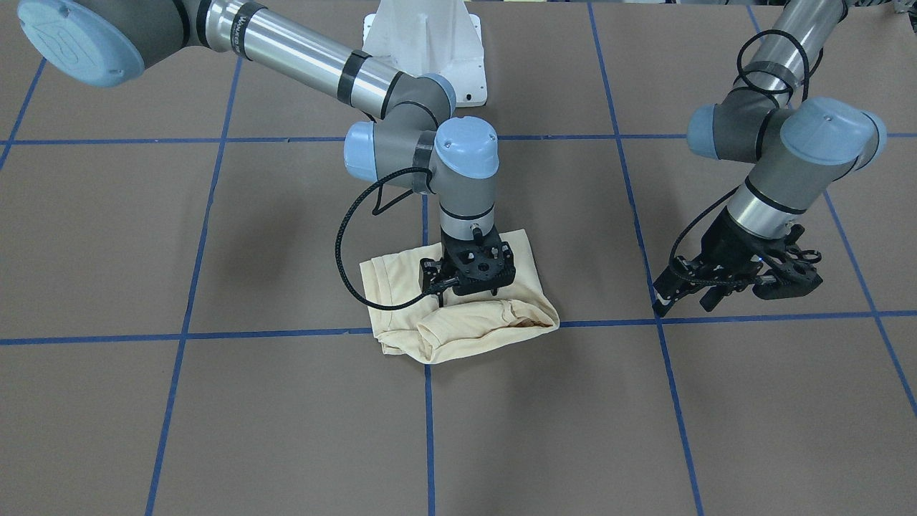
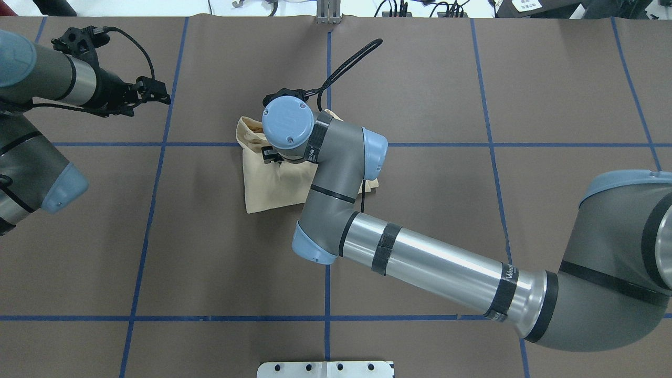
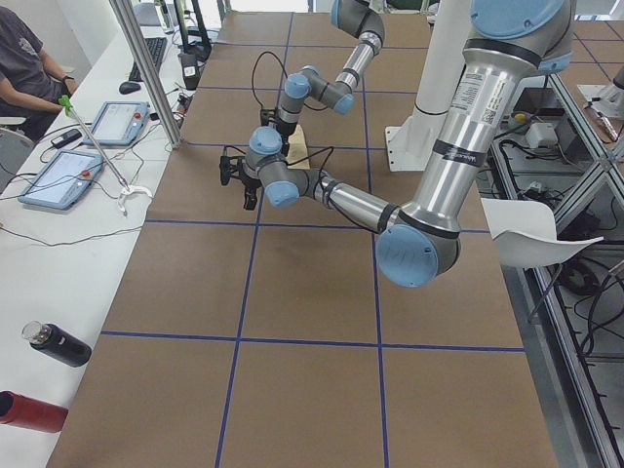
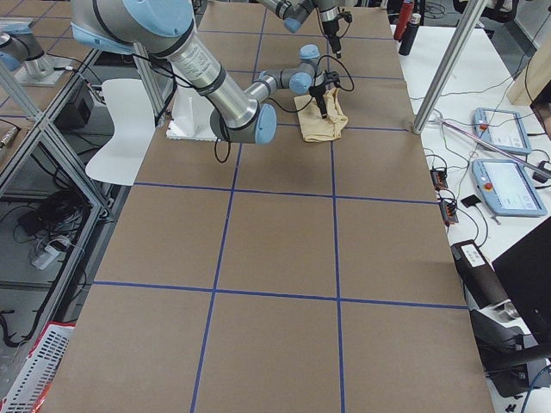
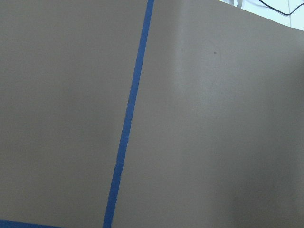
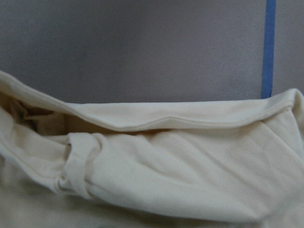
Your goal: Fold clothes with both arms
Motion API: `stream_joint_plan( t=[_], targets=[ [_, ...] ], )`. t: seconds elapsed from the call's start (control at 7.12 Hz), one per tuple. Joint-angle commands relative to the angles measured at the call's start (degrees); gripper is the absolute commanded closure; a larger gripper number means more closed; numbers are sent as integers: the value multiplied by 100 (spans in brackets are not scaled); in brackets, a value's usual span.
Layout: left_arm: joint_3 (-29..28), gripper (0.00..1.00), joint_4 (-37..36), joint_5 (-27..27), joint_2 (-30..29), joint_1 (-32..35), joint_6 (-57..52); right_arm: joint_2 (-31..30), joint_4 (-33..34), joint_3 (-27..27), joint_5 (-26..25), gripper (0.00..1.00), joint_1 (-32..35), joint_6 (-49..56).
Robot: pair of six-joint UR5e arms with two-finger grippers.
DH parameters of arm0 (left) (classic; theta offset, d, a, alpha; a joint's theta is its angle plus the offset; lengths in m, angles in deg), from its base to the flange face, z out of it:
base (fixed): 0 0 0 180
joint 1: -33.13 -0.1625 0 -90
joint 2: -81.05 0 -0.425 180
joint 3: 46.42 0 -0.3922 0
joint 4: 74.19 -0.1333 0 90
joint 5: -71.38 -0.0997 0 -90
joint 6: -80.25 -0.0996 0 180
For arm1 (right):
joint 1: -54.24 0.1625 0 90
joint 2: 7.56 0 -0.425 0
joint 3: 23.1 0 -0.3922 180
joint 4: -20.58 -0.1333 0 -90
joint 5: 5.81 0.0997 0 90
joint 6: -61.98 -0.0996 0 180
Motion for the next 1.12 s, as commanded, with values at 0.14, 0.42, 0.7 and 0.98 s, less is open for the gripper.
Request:
stream_joint_plan(
  t=[0.14, 0.42, 0.7, 0.98],
  targets=[
    [-13, 0, -9, 0, 2, 9, 0, 502, -648, -849, -281, 1, 208, 49],
    [-13, 0, -35, 0, 2, 79, 0, 592, -990, -1175, -606, 1, 376, 93],
    [-4, 0, -35, 0, 2, 114, 0, 706, -992, -1177, -616, 1, 403, 84],
    [-4, 0, -53, 17, 2, 254, -9, 733, -993, -1125, -476, 1, 464, 14]
  ],
)
